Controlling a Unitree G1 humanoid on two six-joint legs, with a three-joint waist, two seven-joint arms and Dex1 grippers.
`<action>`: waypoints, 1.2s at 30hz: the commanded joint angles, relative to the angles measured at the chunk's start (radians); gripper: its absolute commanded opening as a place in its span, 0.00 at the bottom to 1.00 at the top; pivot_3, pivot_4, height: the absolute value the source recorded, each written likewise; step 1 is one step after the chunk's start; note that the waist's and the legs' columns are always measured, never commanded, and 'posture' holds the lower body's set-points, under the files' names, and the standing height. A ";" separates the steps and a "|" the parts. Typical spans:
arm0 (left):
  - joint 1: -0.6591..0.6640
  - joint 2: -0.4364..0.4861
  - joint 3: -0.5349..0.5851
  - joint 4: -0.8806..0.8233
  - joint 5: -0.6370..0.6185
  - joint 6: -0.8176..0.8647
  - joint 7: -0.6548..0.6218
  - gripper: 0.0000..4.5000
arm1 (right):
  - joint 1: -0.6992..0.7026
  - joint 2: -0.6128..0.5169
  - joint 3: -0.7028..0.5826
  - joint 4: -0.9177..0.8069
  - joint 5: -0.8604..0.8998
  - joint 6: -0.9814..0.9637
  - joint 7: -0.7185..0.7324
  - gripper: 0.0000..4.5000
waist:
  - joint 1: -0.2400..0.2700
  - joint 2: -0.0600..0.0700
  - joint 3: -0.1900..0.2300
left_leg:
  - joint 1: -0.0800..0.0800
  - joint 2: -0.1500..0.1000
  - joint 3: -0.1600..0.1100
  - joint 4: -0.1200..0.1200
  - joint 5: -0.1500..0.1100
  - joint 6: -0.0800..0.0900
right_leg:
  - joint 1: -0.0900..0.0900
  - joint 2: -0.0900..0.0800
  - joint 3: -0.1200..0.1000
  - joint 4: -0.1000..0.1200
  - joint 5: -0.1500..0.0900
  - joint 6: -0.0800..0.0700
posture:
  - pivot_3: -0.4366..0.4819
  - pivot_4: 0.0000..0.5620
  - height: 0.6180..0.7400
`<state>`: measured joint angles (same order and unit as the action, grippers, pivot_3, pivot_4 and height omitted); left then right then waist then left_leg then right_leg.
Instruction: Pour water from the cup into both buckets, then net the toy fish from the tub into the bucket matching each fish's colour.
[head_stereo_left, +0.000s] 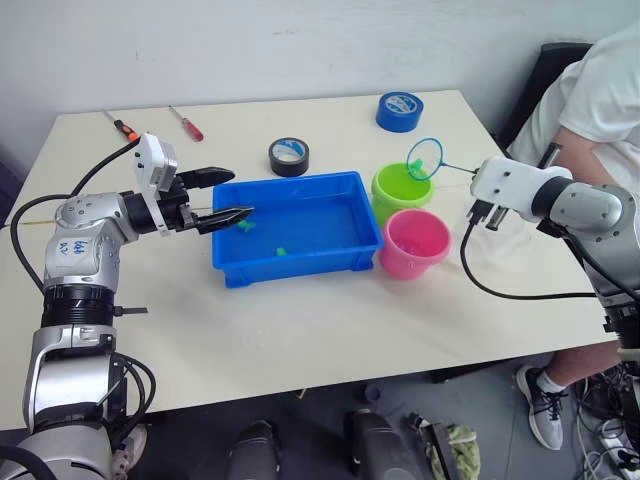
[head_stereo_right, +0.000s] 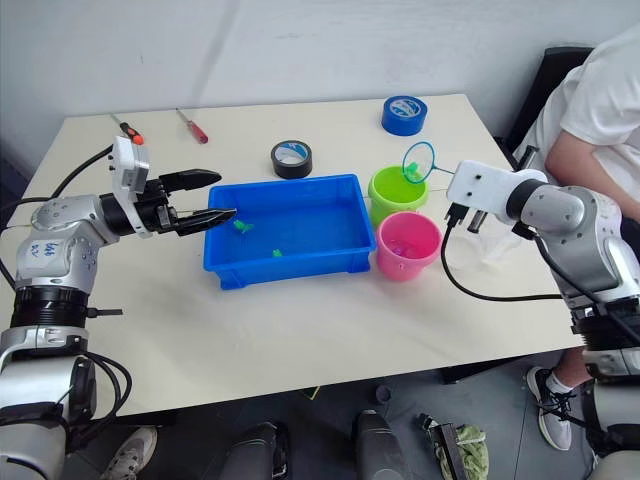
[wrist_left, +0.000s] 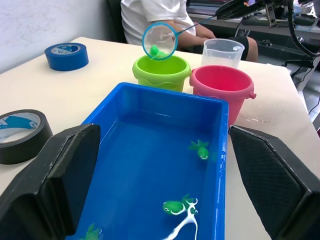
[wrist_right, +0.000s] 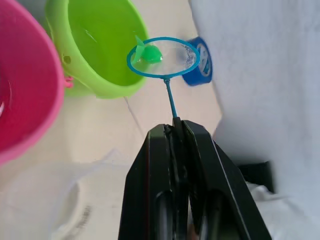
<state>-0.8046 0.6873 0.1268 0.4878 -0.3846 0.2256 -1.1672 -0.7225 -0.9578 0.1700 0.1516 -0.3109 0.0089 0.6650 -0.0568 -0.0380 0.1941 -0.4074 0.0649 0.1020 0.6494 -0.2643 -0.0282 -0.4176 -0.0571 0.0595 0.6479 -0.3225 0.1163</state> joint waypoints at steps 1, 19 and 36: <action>-0.022 0.008 0.010 -0.004 0.005 -0.020 -0.005 0.99 | 0.019 -0.051 -0.006 -0.051 -0.085 -0.109 -0.034 0.00 | 0.001 0.000 0.000 | 0.000 0.000 0.000 0.000 0.000 0.000 | 0.000 0.000 0.000 0.000 0.000 0.000 | 0.48 0.27 0.92; -0.017 -0.010 0.007 0.004 0.007 -0.032 -0.006 0.99 | 0.108 -0.126 0.011 -0.090 -0.494 -0.345 -0.252 0.00 | 0.001 0.000 0.000 | 0.000 0.000 0.000 0.001 0.003 -0.006 | 0.000 0.000 0.000 0.002 0.000 0.000 | 0.48 0.27 0.92; 0.012 0.018 0.031 -0.021 -0.010 -0.007 -0.015 0.99 | 0.012 -0.068 -0.060 -0.118 -0.339 -0.325 -0.154 0.00 | -0.006 0.000 0.000 | 0.001 0.000 0.000 0.004 0.004 -0.007 | 0.000 0.000 0.001 0.006 0.000 0.000 | 0.48 0.27 0.92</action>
<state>-0.7971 0.6809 0.1341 0.5042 -0.3797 0.2128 -1.1738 -0.6586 -1.0250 0.1783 0.0807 -0.7319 -0.3375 0.4731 -0.0630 -0.0380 0.1941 -0.4060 0.0648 0.1024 0.6532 -0.2598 -0.0350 -0.4174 -0.0568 0.0609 0.6541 -0.3225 0.1163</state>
